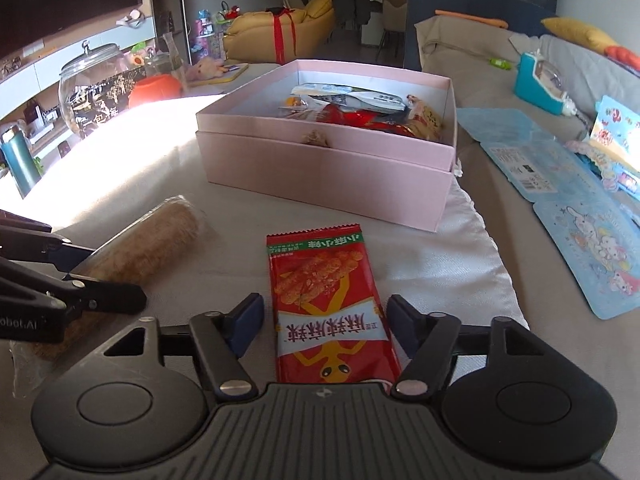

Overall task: Organize snacks
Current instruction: 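Grasp the red spicy-strip packet with the right tool, then carry the bread stick and spicy-strip packet into the pink box and open both tools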

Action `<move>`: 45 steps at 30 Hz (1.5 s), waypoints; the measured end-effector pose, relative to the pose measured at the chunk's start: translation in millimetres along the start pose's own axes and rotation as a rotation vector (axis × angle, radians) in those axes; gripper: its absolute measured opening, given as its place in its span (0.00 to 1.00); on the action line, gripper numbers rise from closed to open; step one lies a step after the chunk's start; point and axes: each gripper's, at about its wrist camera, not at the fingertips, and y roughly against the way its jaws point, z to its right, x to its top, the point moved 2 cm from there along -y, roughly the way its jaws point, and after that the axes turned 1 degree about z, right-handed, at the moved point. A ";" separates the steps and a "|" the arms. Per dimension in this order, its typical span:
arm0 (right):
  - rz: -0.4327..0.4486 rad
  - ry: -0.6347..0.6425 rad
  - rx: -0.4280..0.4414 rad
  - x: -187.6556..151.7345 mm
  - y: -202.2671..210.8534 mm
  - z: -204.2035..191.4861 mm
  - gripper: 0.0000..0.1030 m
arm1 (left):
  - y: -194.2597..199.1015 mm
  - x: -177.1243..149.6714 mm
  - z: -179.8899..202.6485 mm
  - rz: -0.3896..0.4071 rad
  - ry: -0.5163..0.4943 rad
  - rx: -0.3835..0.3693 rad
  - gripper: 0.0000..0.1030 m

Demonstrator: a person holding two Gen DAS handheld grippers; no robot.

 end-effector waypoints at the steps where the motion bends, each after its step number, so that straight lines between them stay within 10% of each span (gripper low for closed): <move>1: 0.001 -0.004 0.004 0.1 -0.4 0.6 0.72 | -0.1 0.2 -0.5 -0.001 0.003 -0.002 0.40; 9: -0.022 -0.051 0.053 4.7 8.8 7.4 0.50 | 0.3 -2.6 1.8 0.005 -0.031 0.000 0.40; 25: 0.046 -0.067 0.046 3.1 39.8 24.7 0.49 | 24.4 -3.2 -8.1 0.074 -0.009 -0.036 0.32; 35: 0.115 -0.092 0.091 15.8 64.9 29.1 0.49 | 122.9 140.1 -0.4 0.509 -0.020 -0.040 0.32; 40: 0.117 -0.074 0.093 20.4 64.5 22.6 0.49 | 74.7 212.7 -4.9 0.460 0.086 -0.108 0.34; 45: 0.100 -0.064 0.085 17.4 61.9 24.9 0.49 | 9.0 202.2 -30.5 0.409 0.183 -0.120 0.35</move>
